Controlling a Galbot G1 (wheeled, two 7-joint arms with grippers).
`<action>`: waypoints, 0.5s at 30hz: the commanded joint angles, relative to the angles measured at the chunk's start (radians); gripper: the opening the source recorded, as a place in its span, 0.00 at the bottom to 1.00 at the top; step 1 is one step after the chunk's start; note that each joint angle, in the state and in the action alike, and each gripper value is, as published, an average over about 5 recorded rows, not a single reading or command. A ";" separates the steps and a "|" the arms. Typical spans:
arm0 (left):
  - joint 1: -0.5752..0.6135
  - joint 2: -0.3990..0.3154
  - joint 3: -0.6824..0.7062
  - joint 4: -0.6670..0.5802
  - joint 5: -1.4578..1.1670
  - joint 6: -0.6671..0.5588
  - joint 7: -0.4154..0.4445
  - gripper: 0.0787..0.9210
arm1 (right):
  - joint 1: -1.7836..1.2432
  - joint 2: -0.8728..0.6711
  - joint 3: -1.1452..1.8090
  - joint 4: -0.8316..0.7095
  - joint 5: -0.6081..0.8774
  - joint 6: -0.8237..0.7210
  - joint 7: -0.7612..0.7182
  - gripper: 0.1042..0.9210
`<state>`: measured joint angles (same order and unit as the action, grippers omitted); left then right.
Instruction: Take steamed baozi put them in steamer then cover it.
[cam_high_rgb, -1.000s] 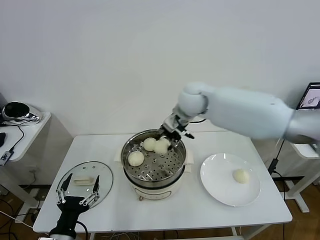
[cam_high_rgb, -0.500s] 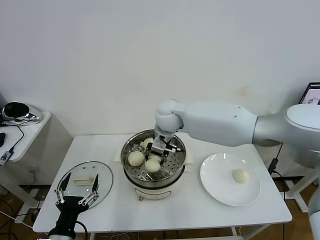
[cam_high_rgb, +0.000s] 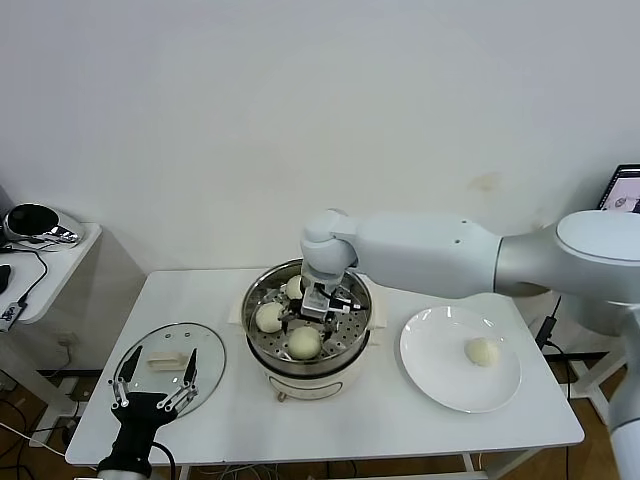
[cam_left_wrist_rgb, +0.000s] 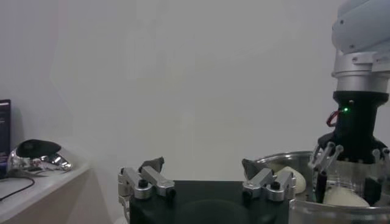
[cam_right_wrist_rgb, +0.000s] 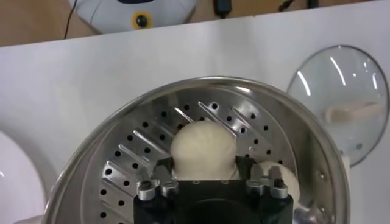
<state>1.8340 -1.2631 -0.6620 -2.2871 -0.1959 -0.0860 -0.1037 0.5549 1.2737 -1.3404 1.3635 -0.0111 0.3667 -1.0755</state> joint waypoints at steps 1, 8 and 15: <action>-0.005 0.004 0.001 -0.003 0.000 0.002 0.001 0.88 | 0.067 -0.078 0.017 0.063 0.074 -0.072 -0.014 0.87; -0.013 0.016 0.005 -0.005 0.000 0.005 0.002 0.88 | 0.164 -0.342 0.035 0.196 0.212 -0.413 -0.048 0.88; -0.028 0.029 0.016 -0.001 0.002 0.007 0.003 0.88 | 0.189 -0.616 0.011 0.298 0.208 -0.650 -0.022 0.88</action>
<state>1.8115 -1.2383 -0.6497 -2.2901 -0.1953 -0.0803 -0.1010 0.6864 0.9516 -1.3242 1.5437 0.1360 0.0047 -1.1004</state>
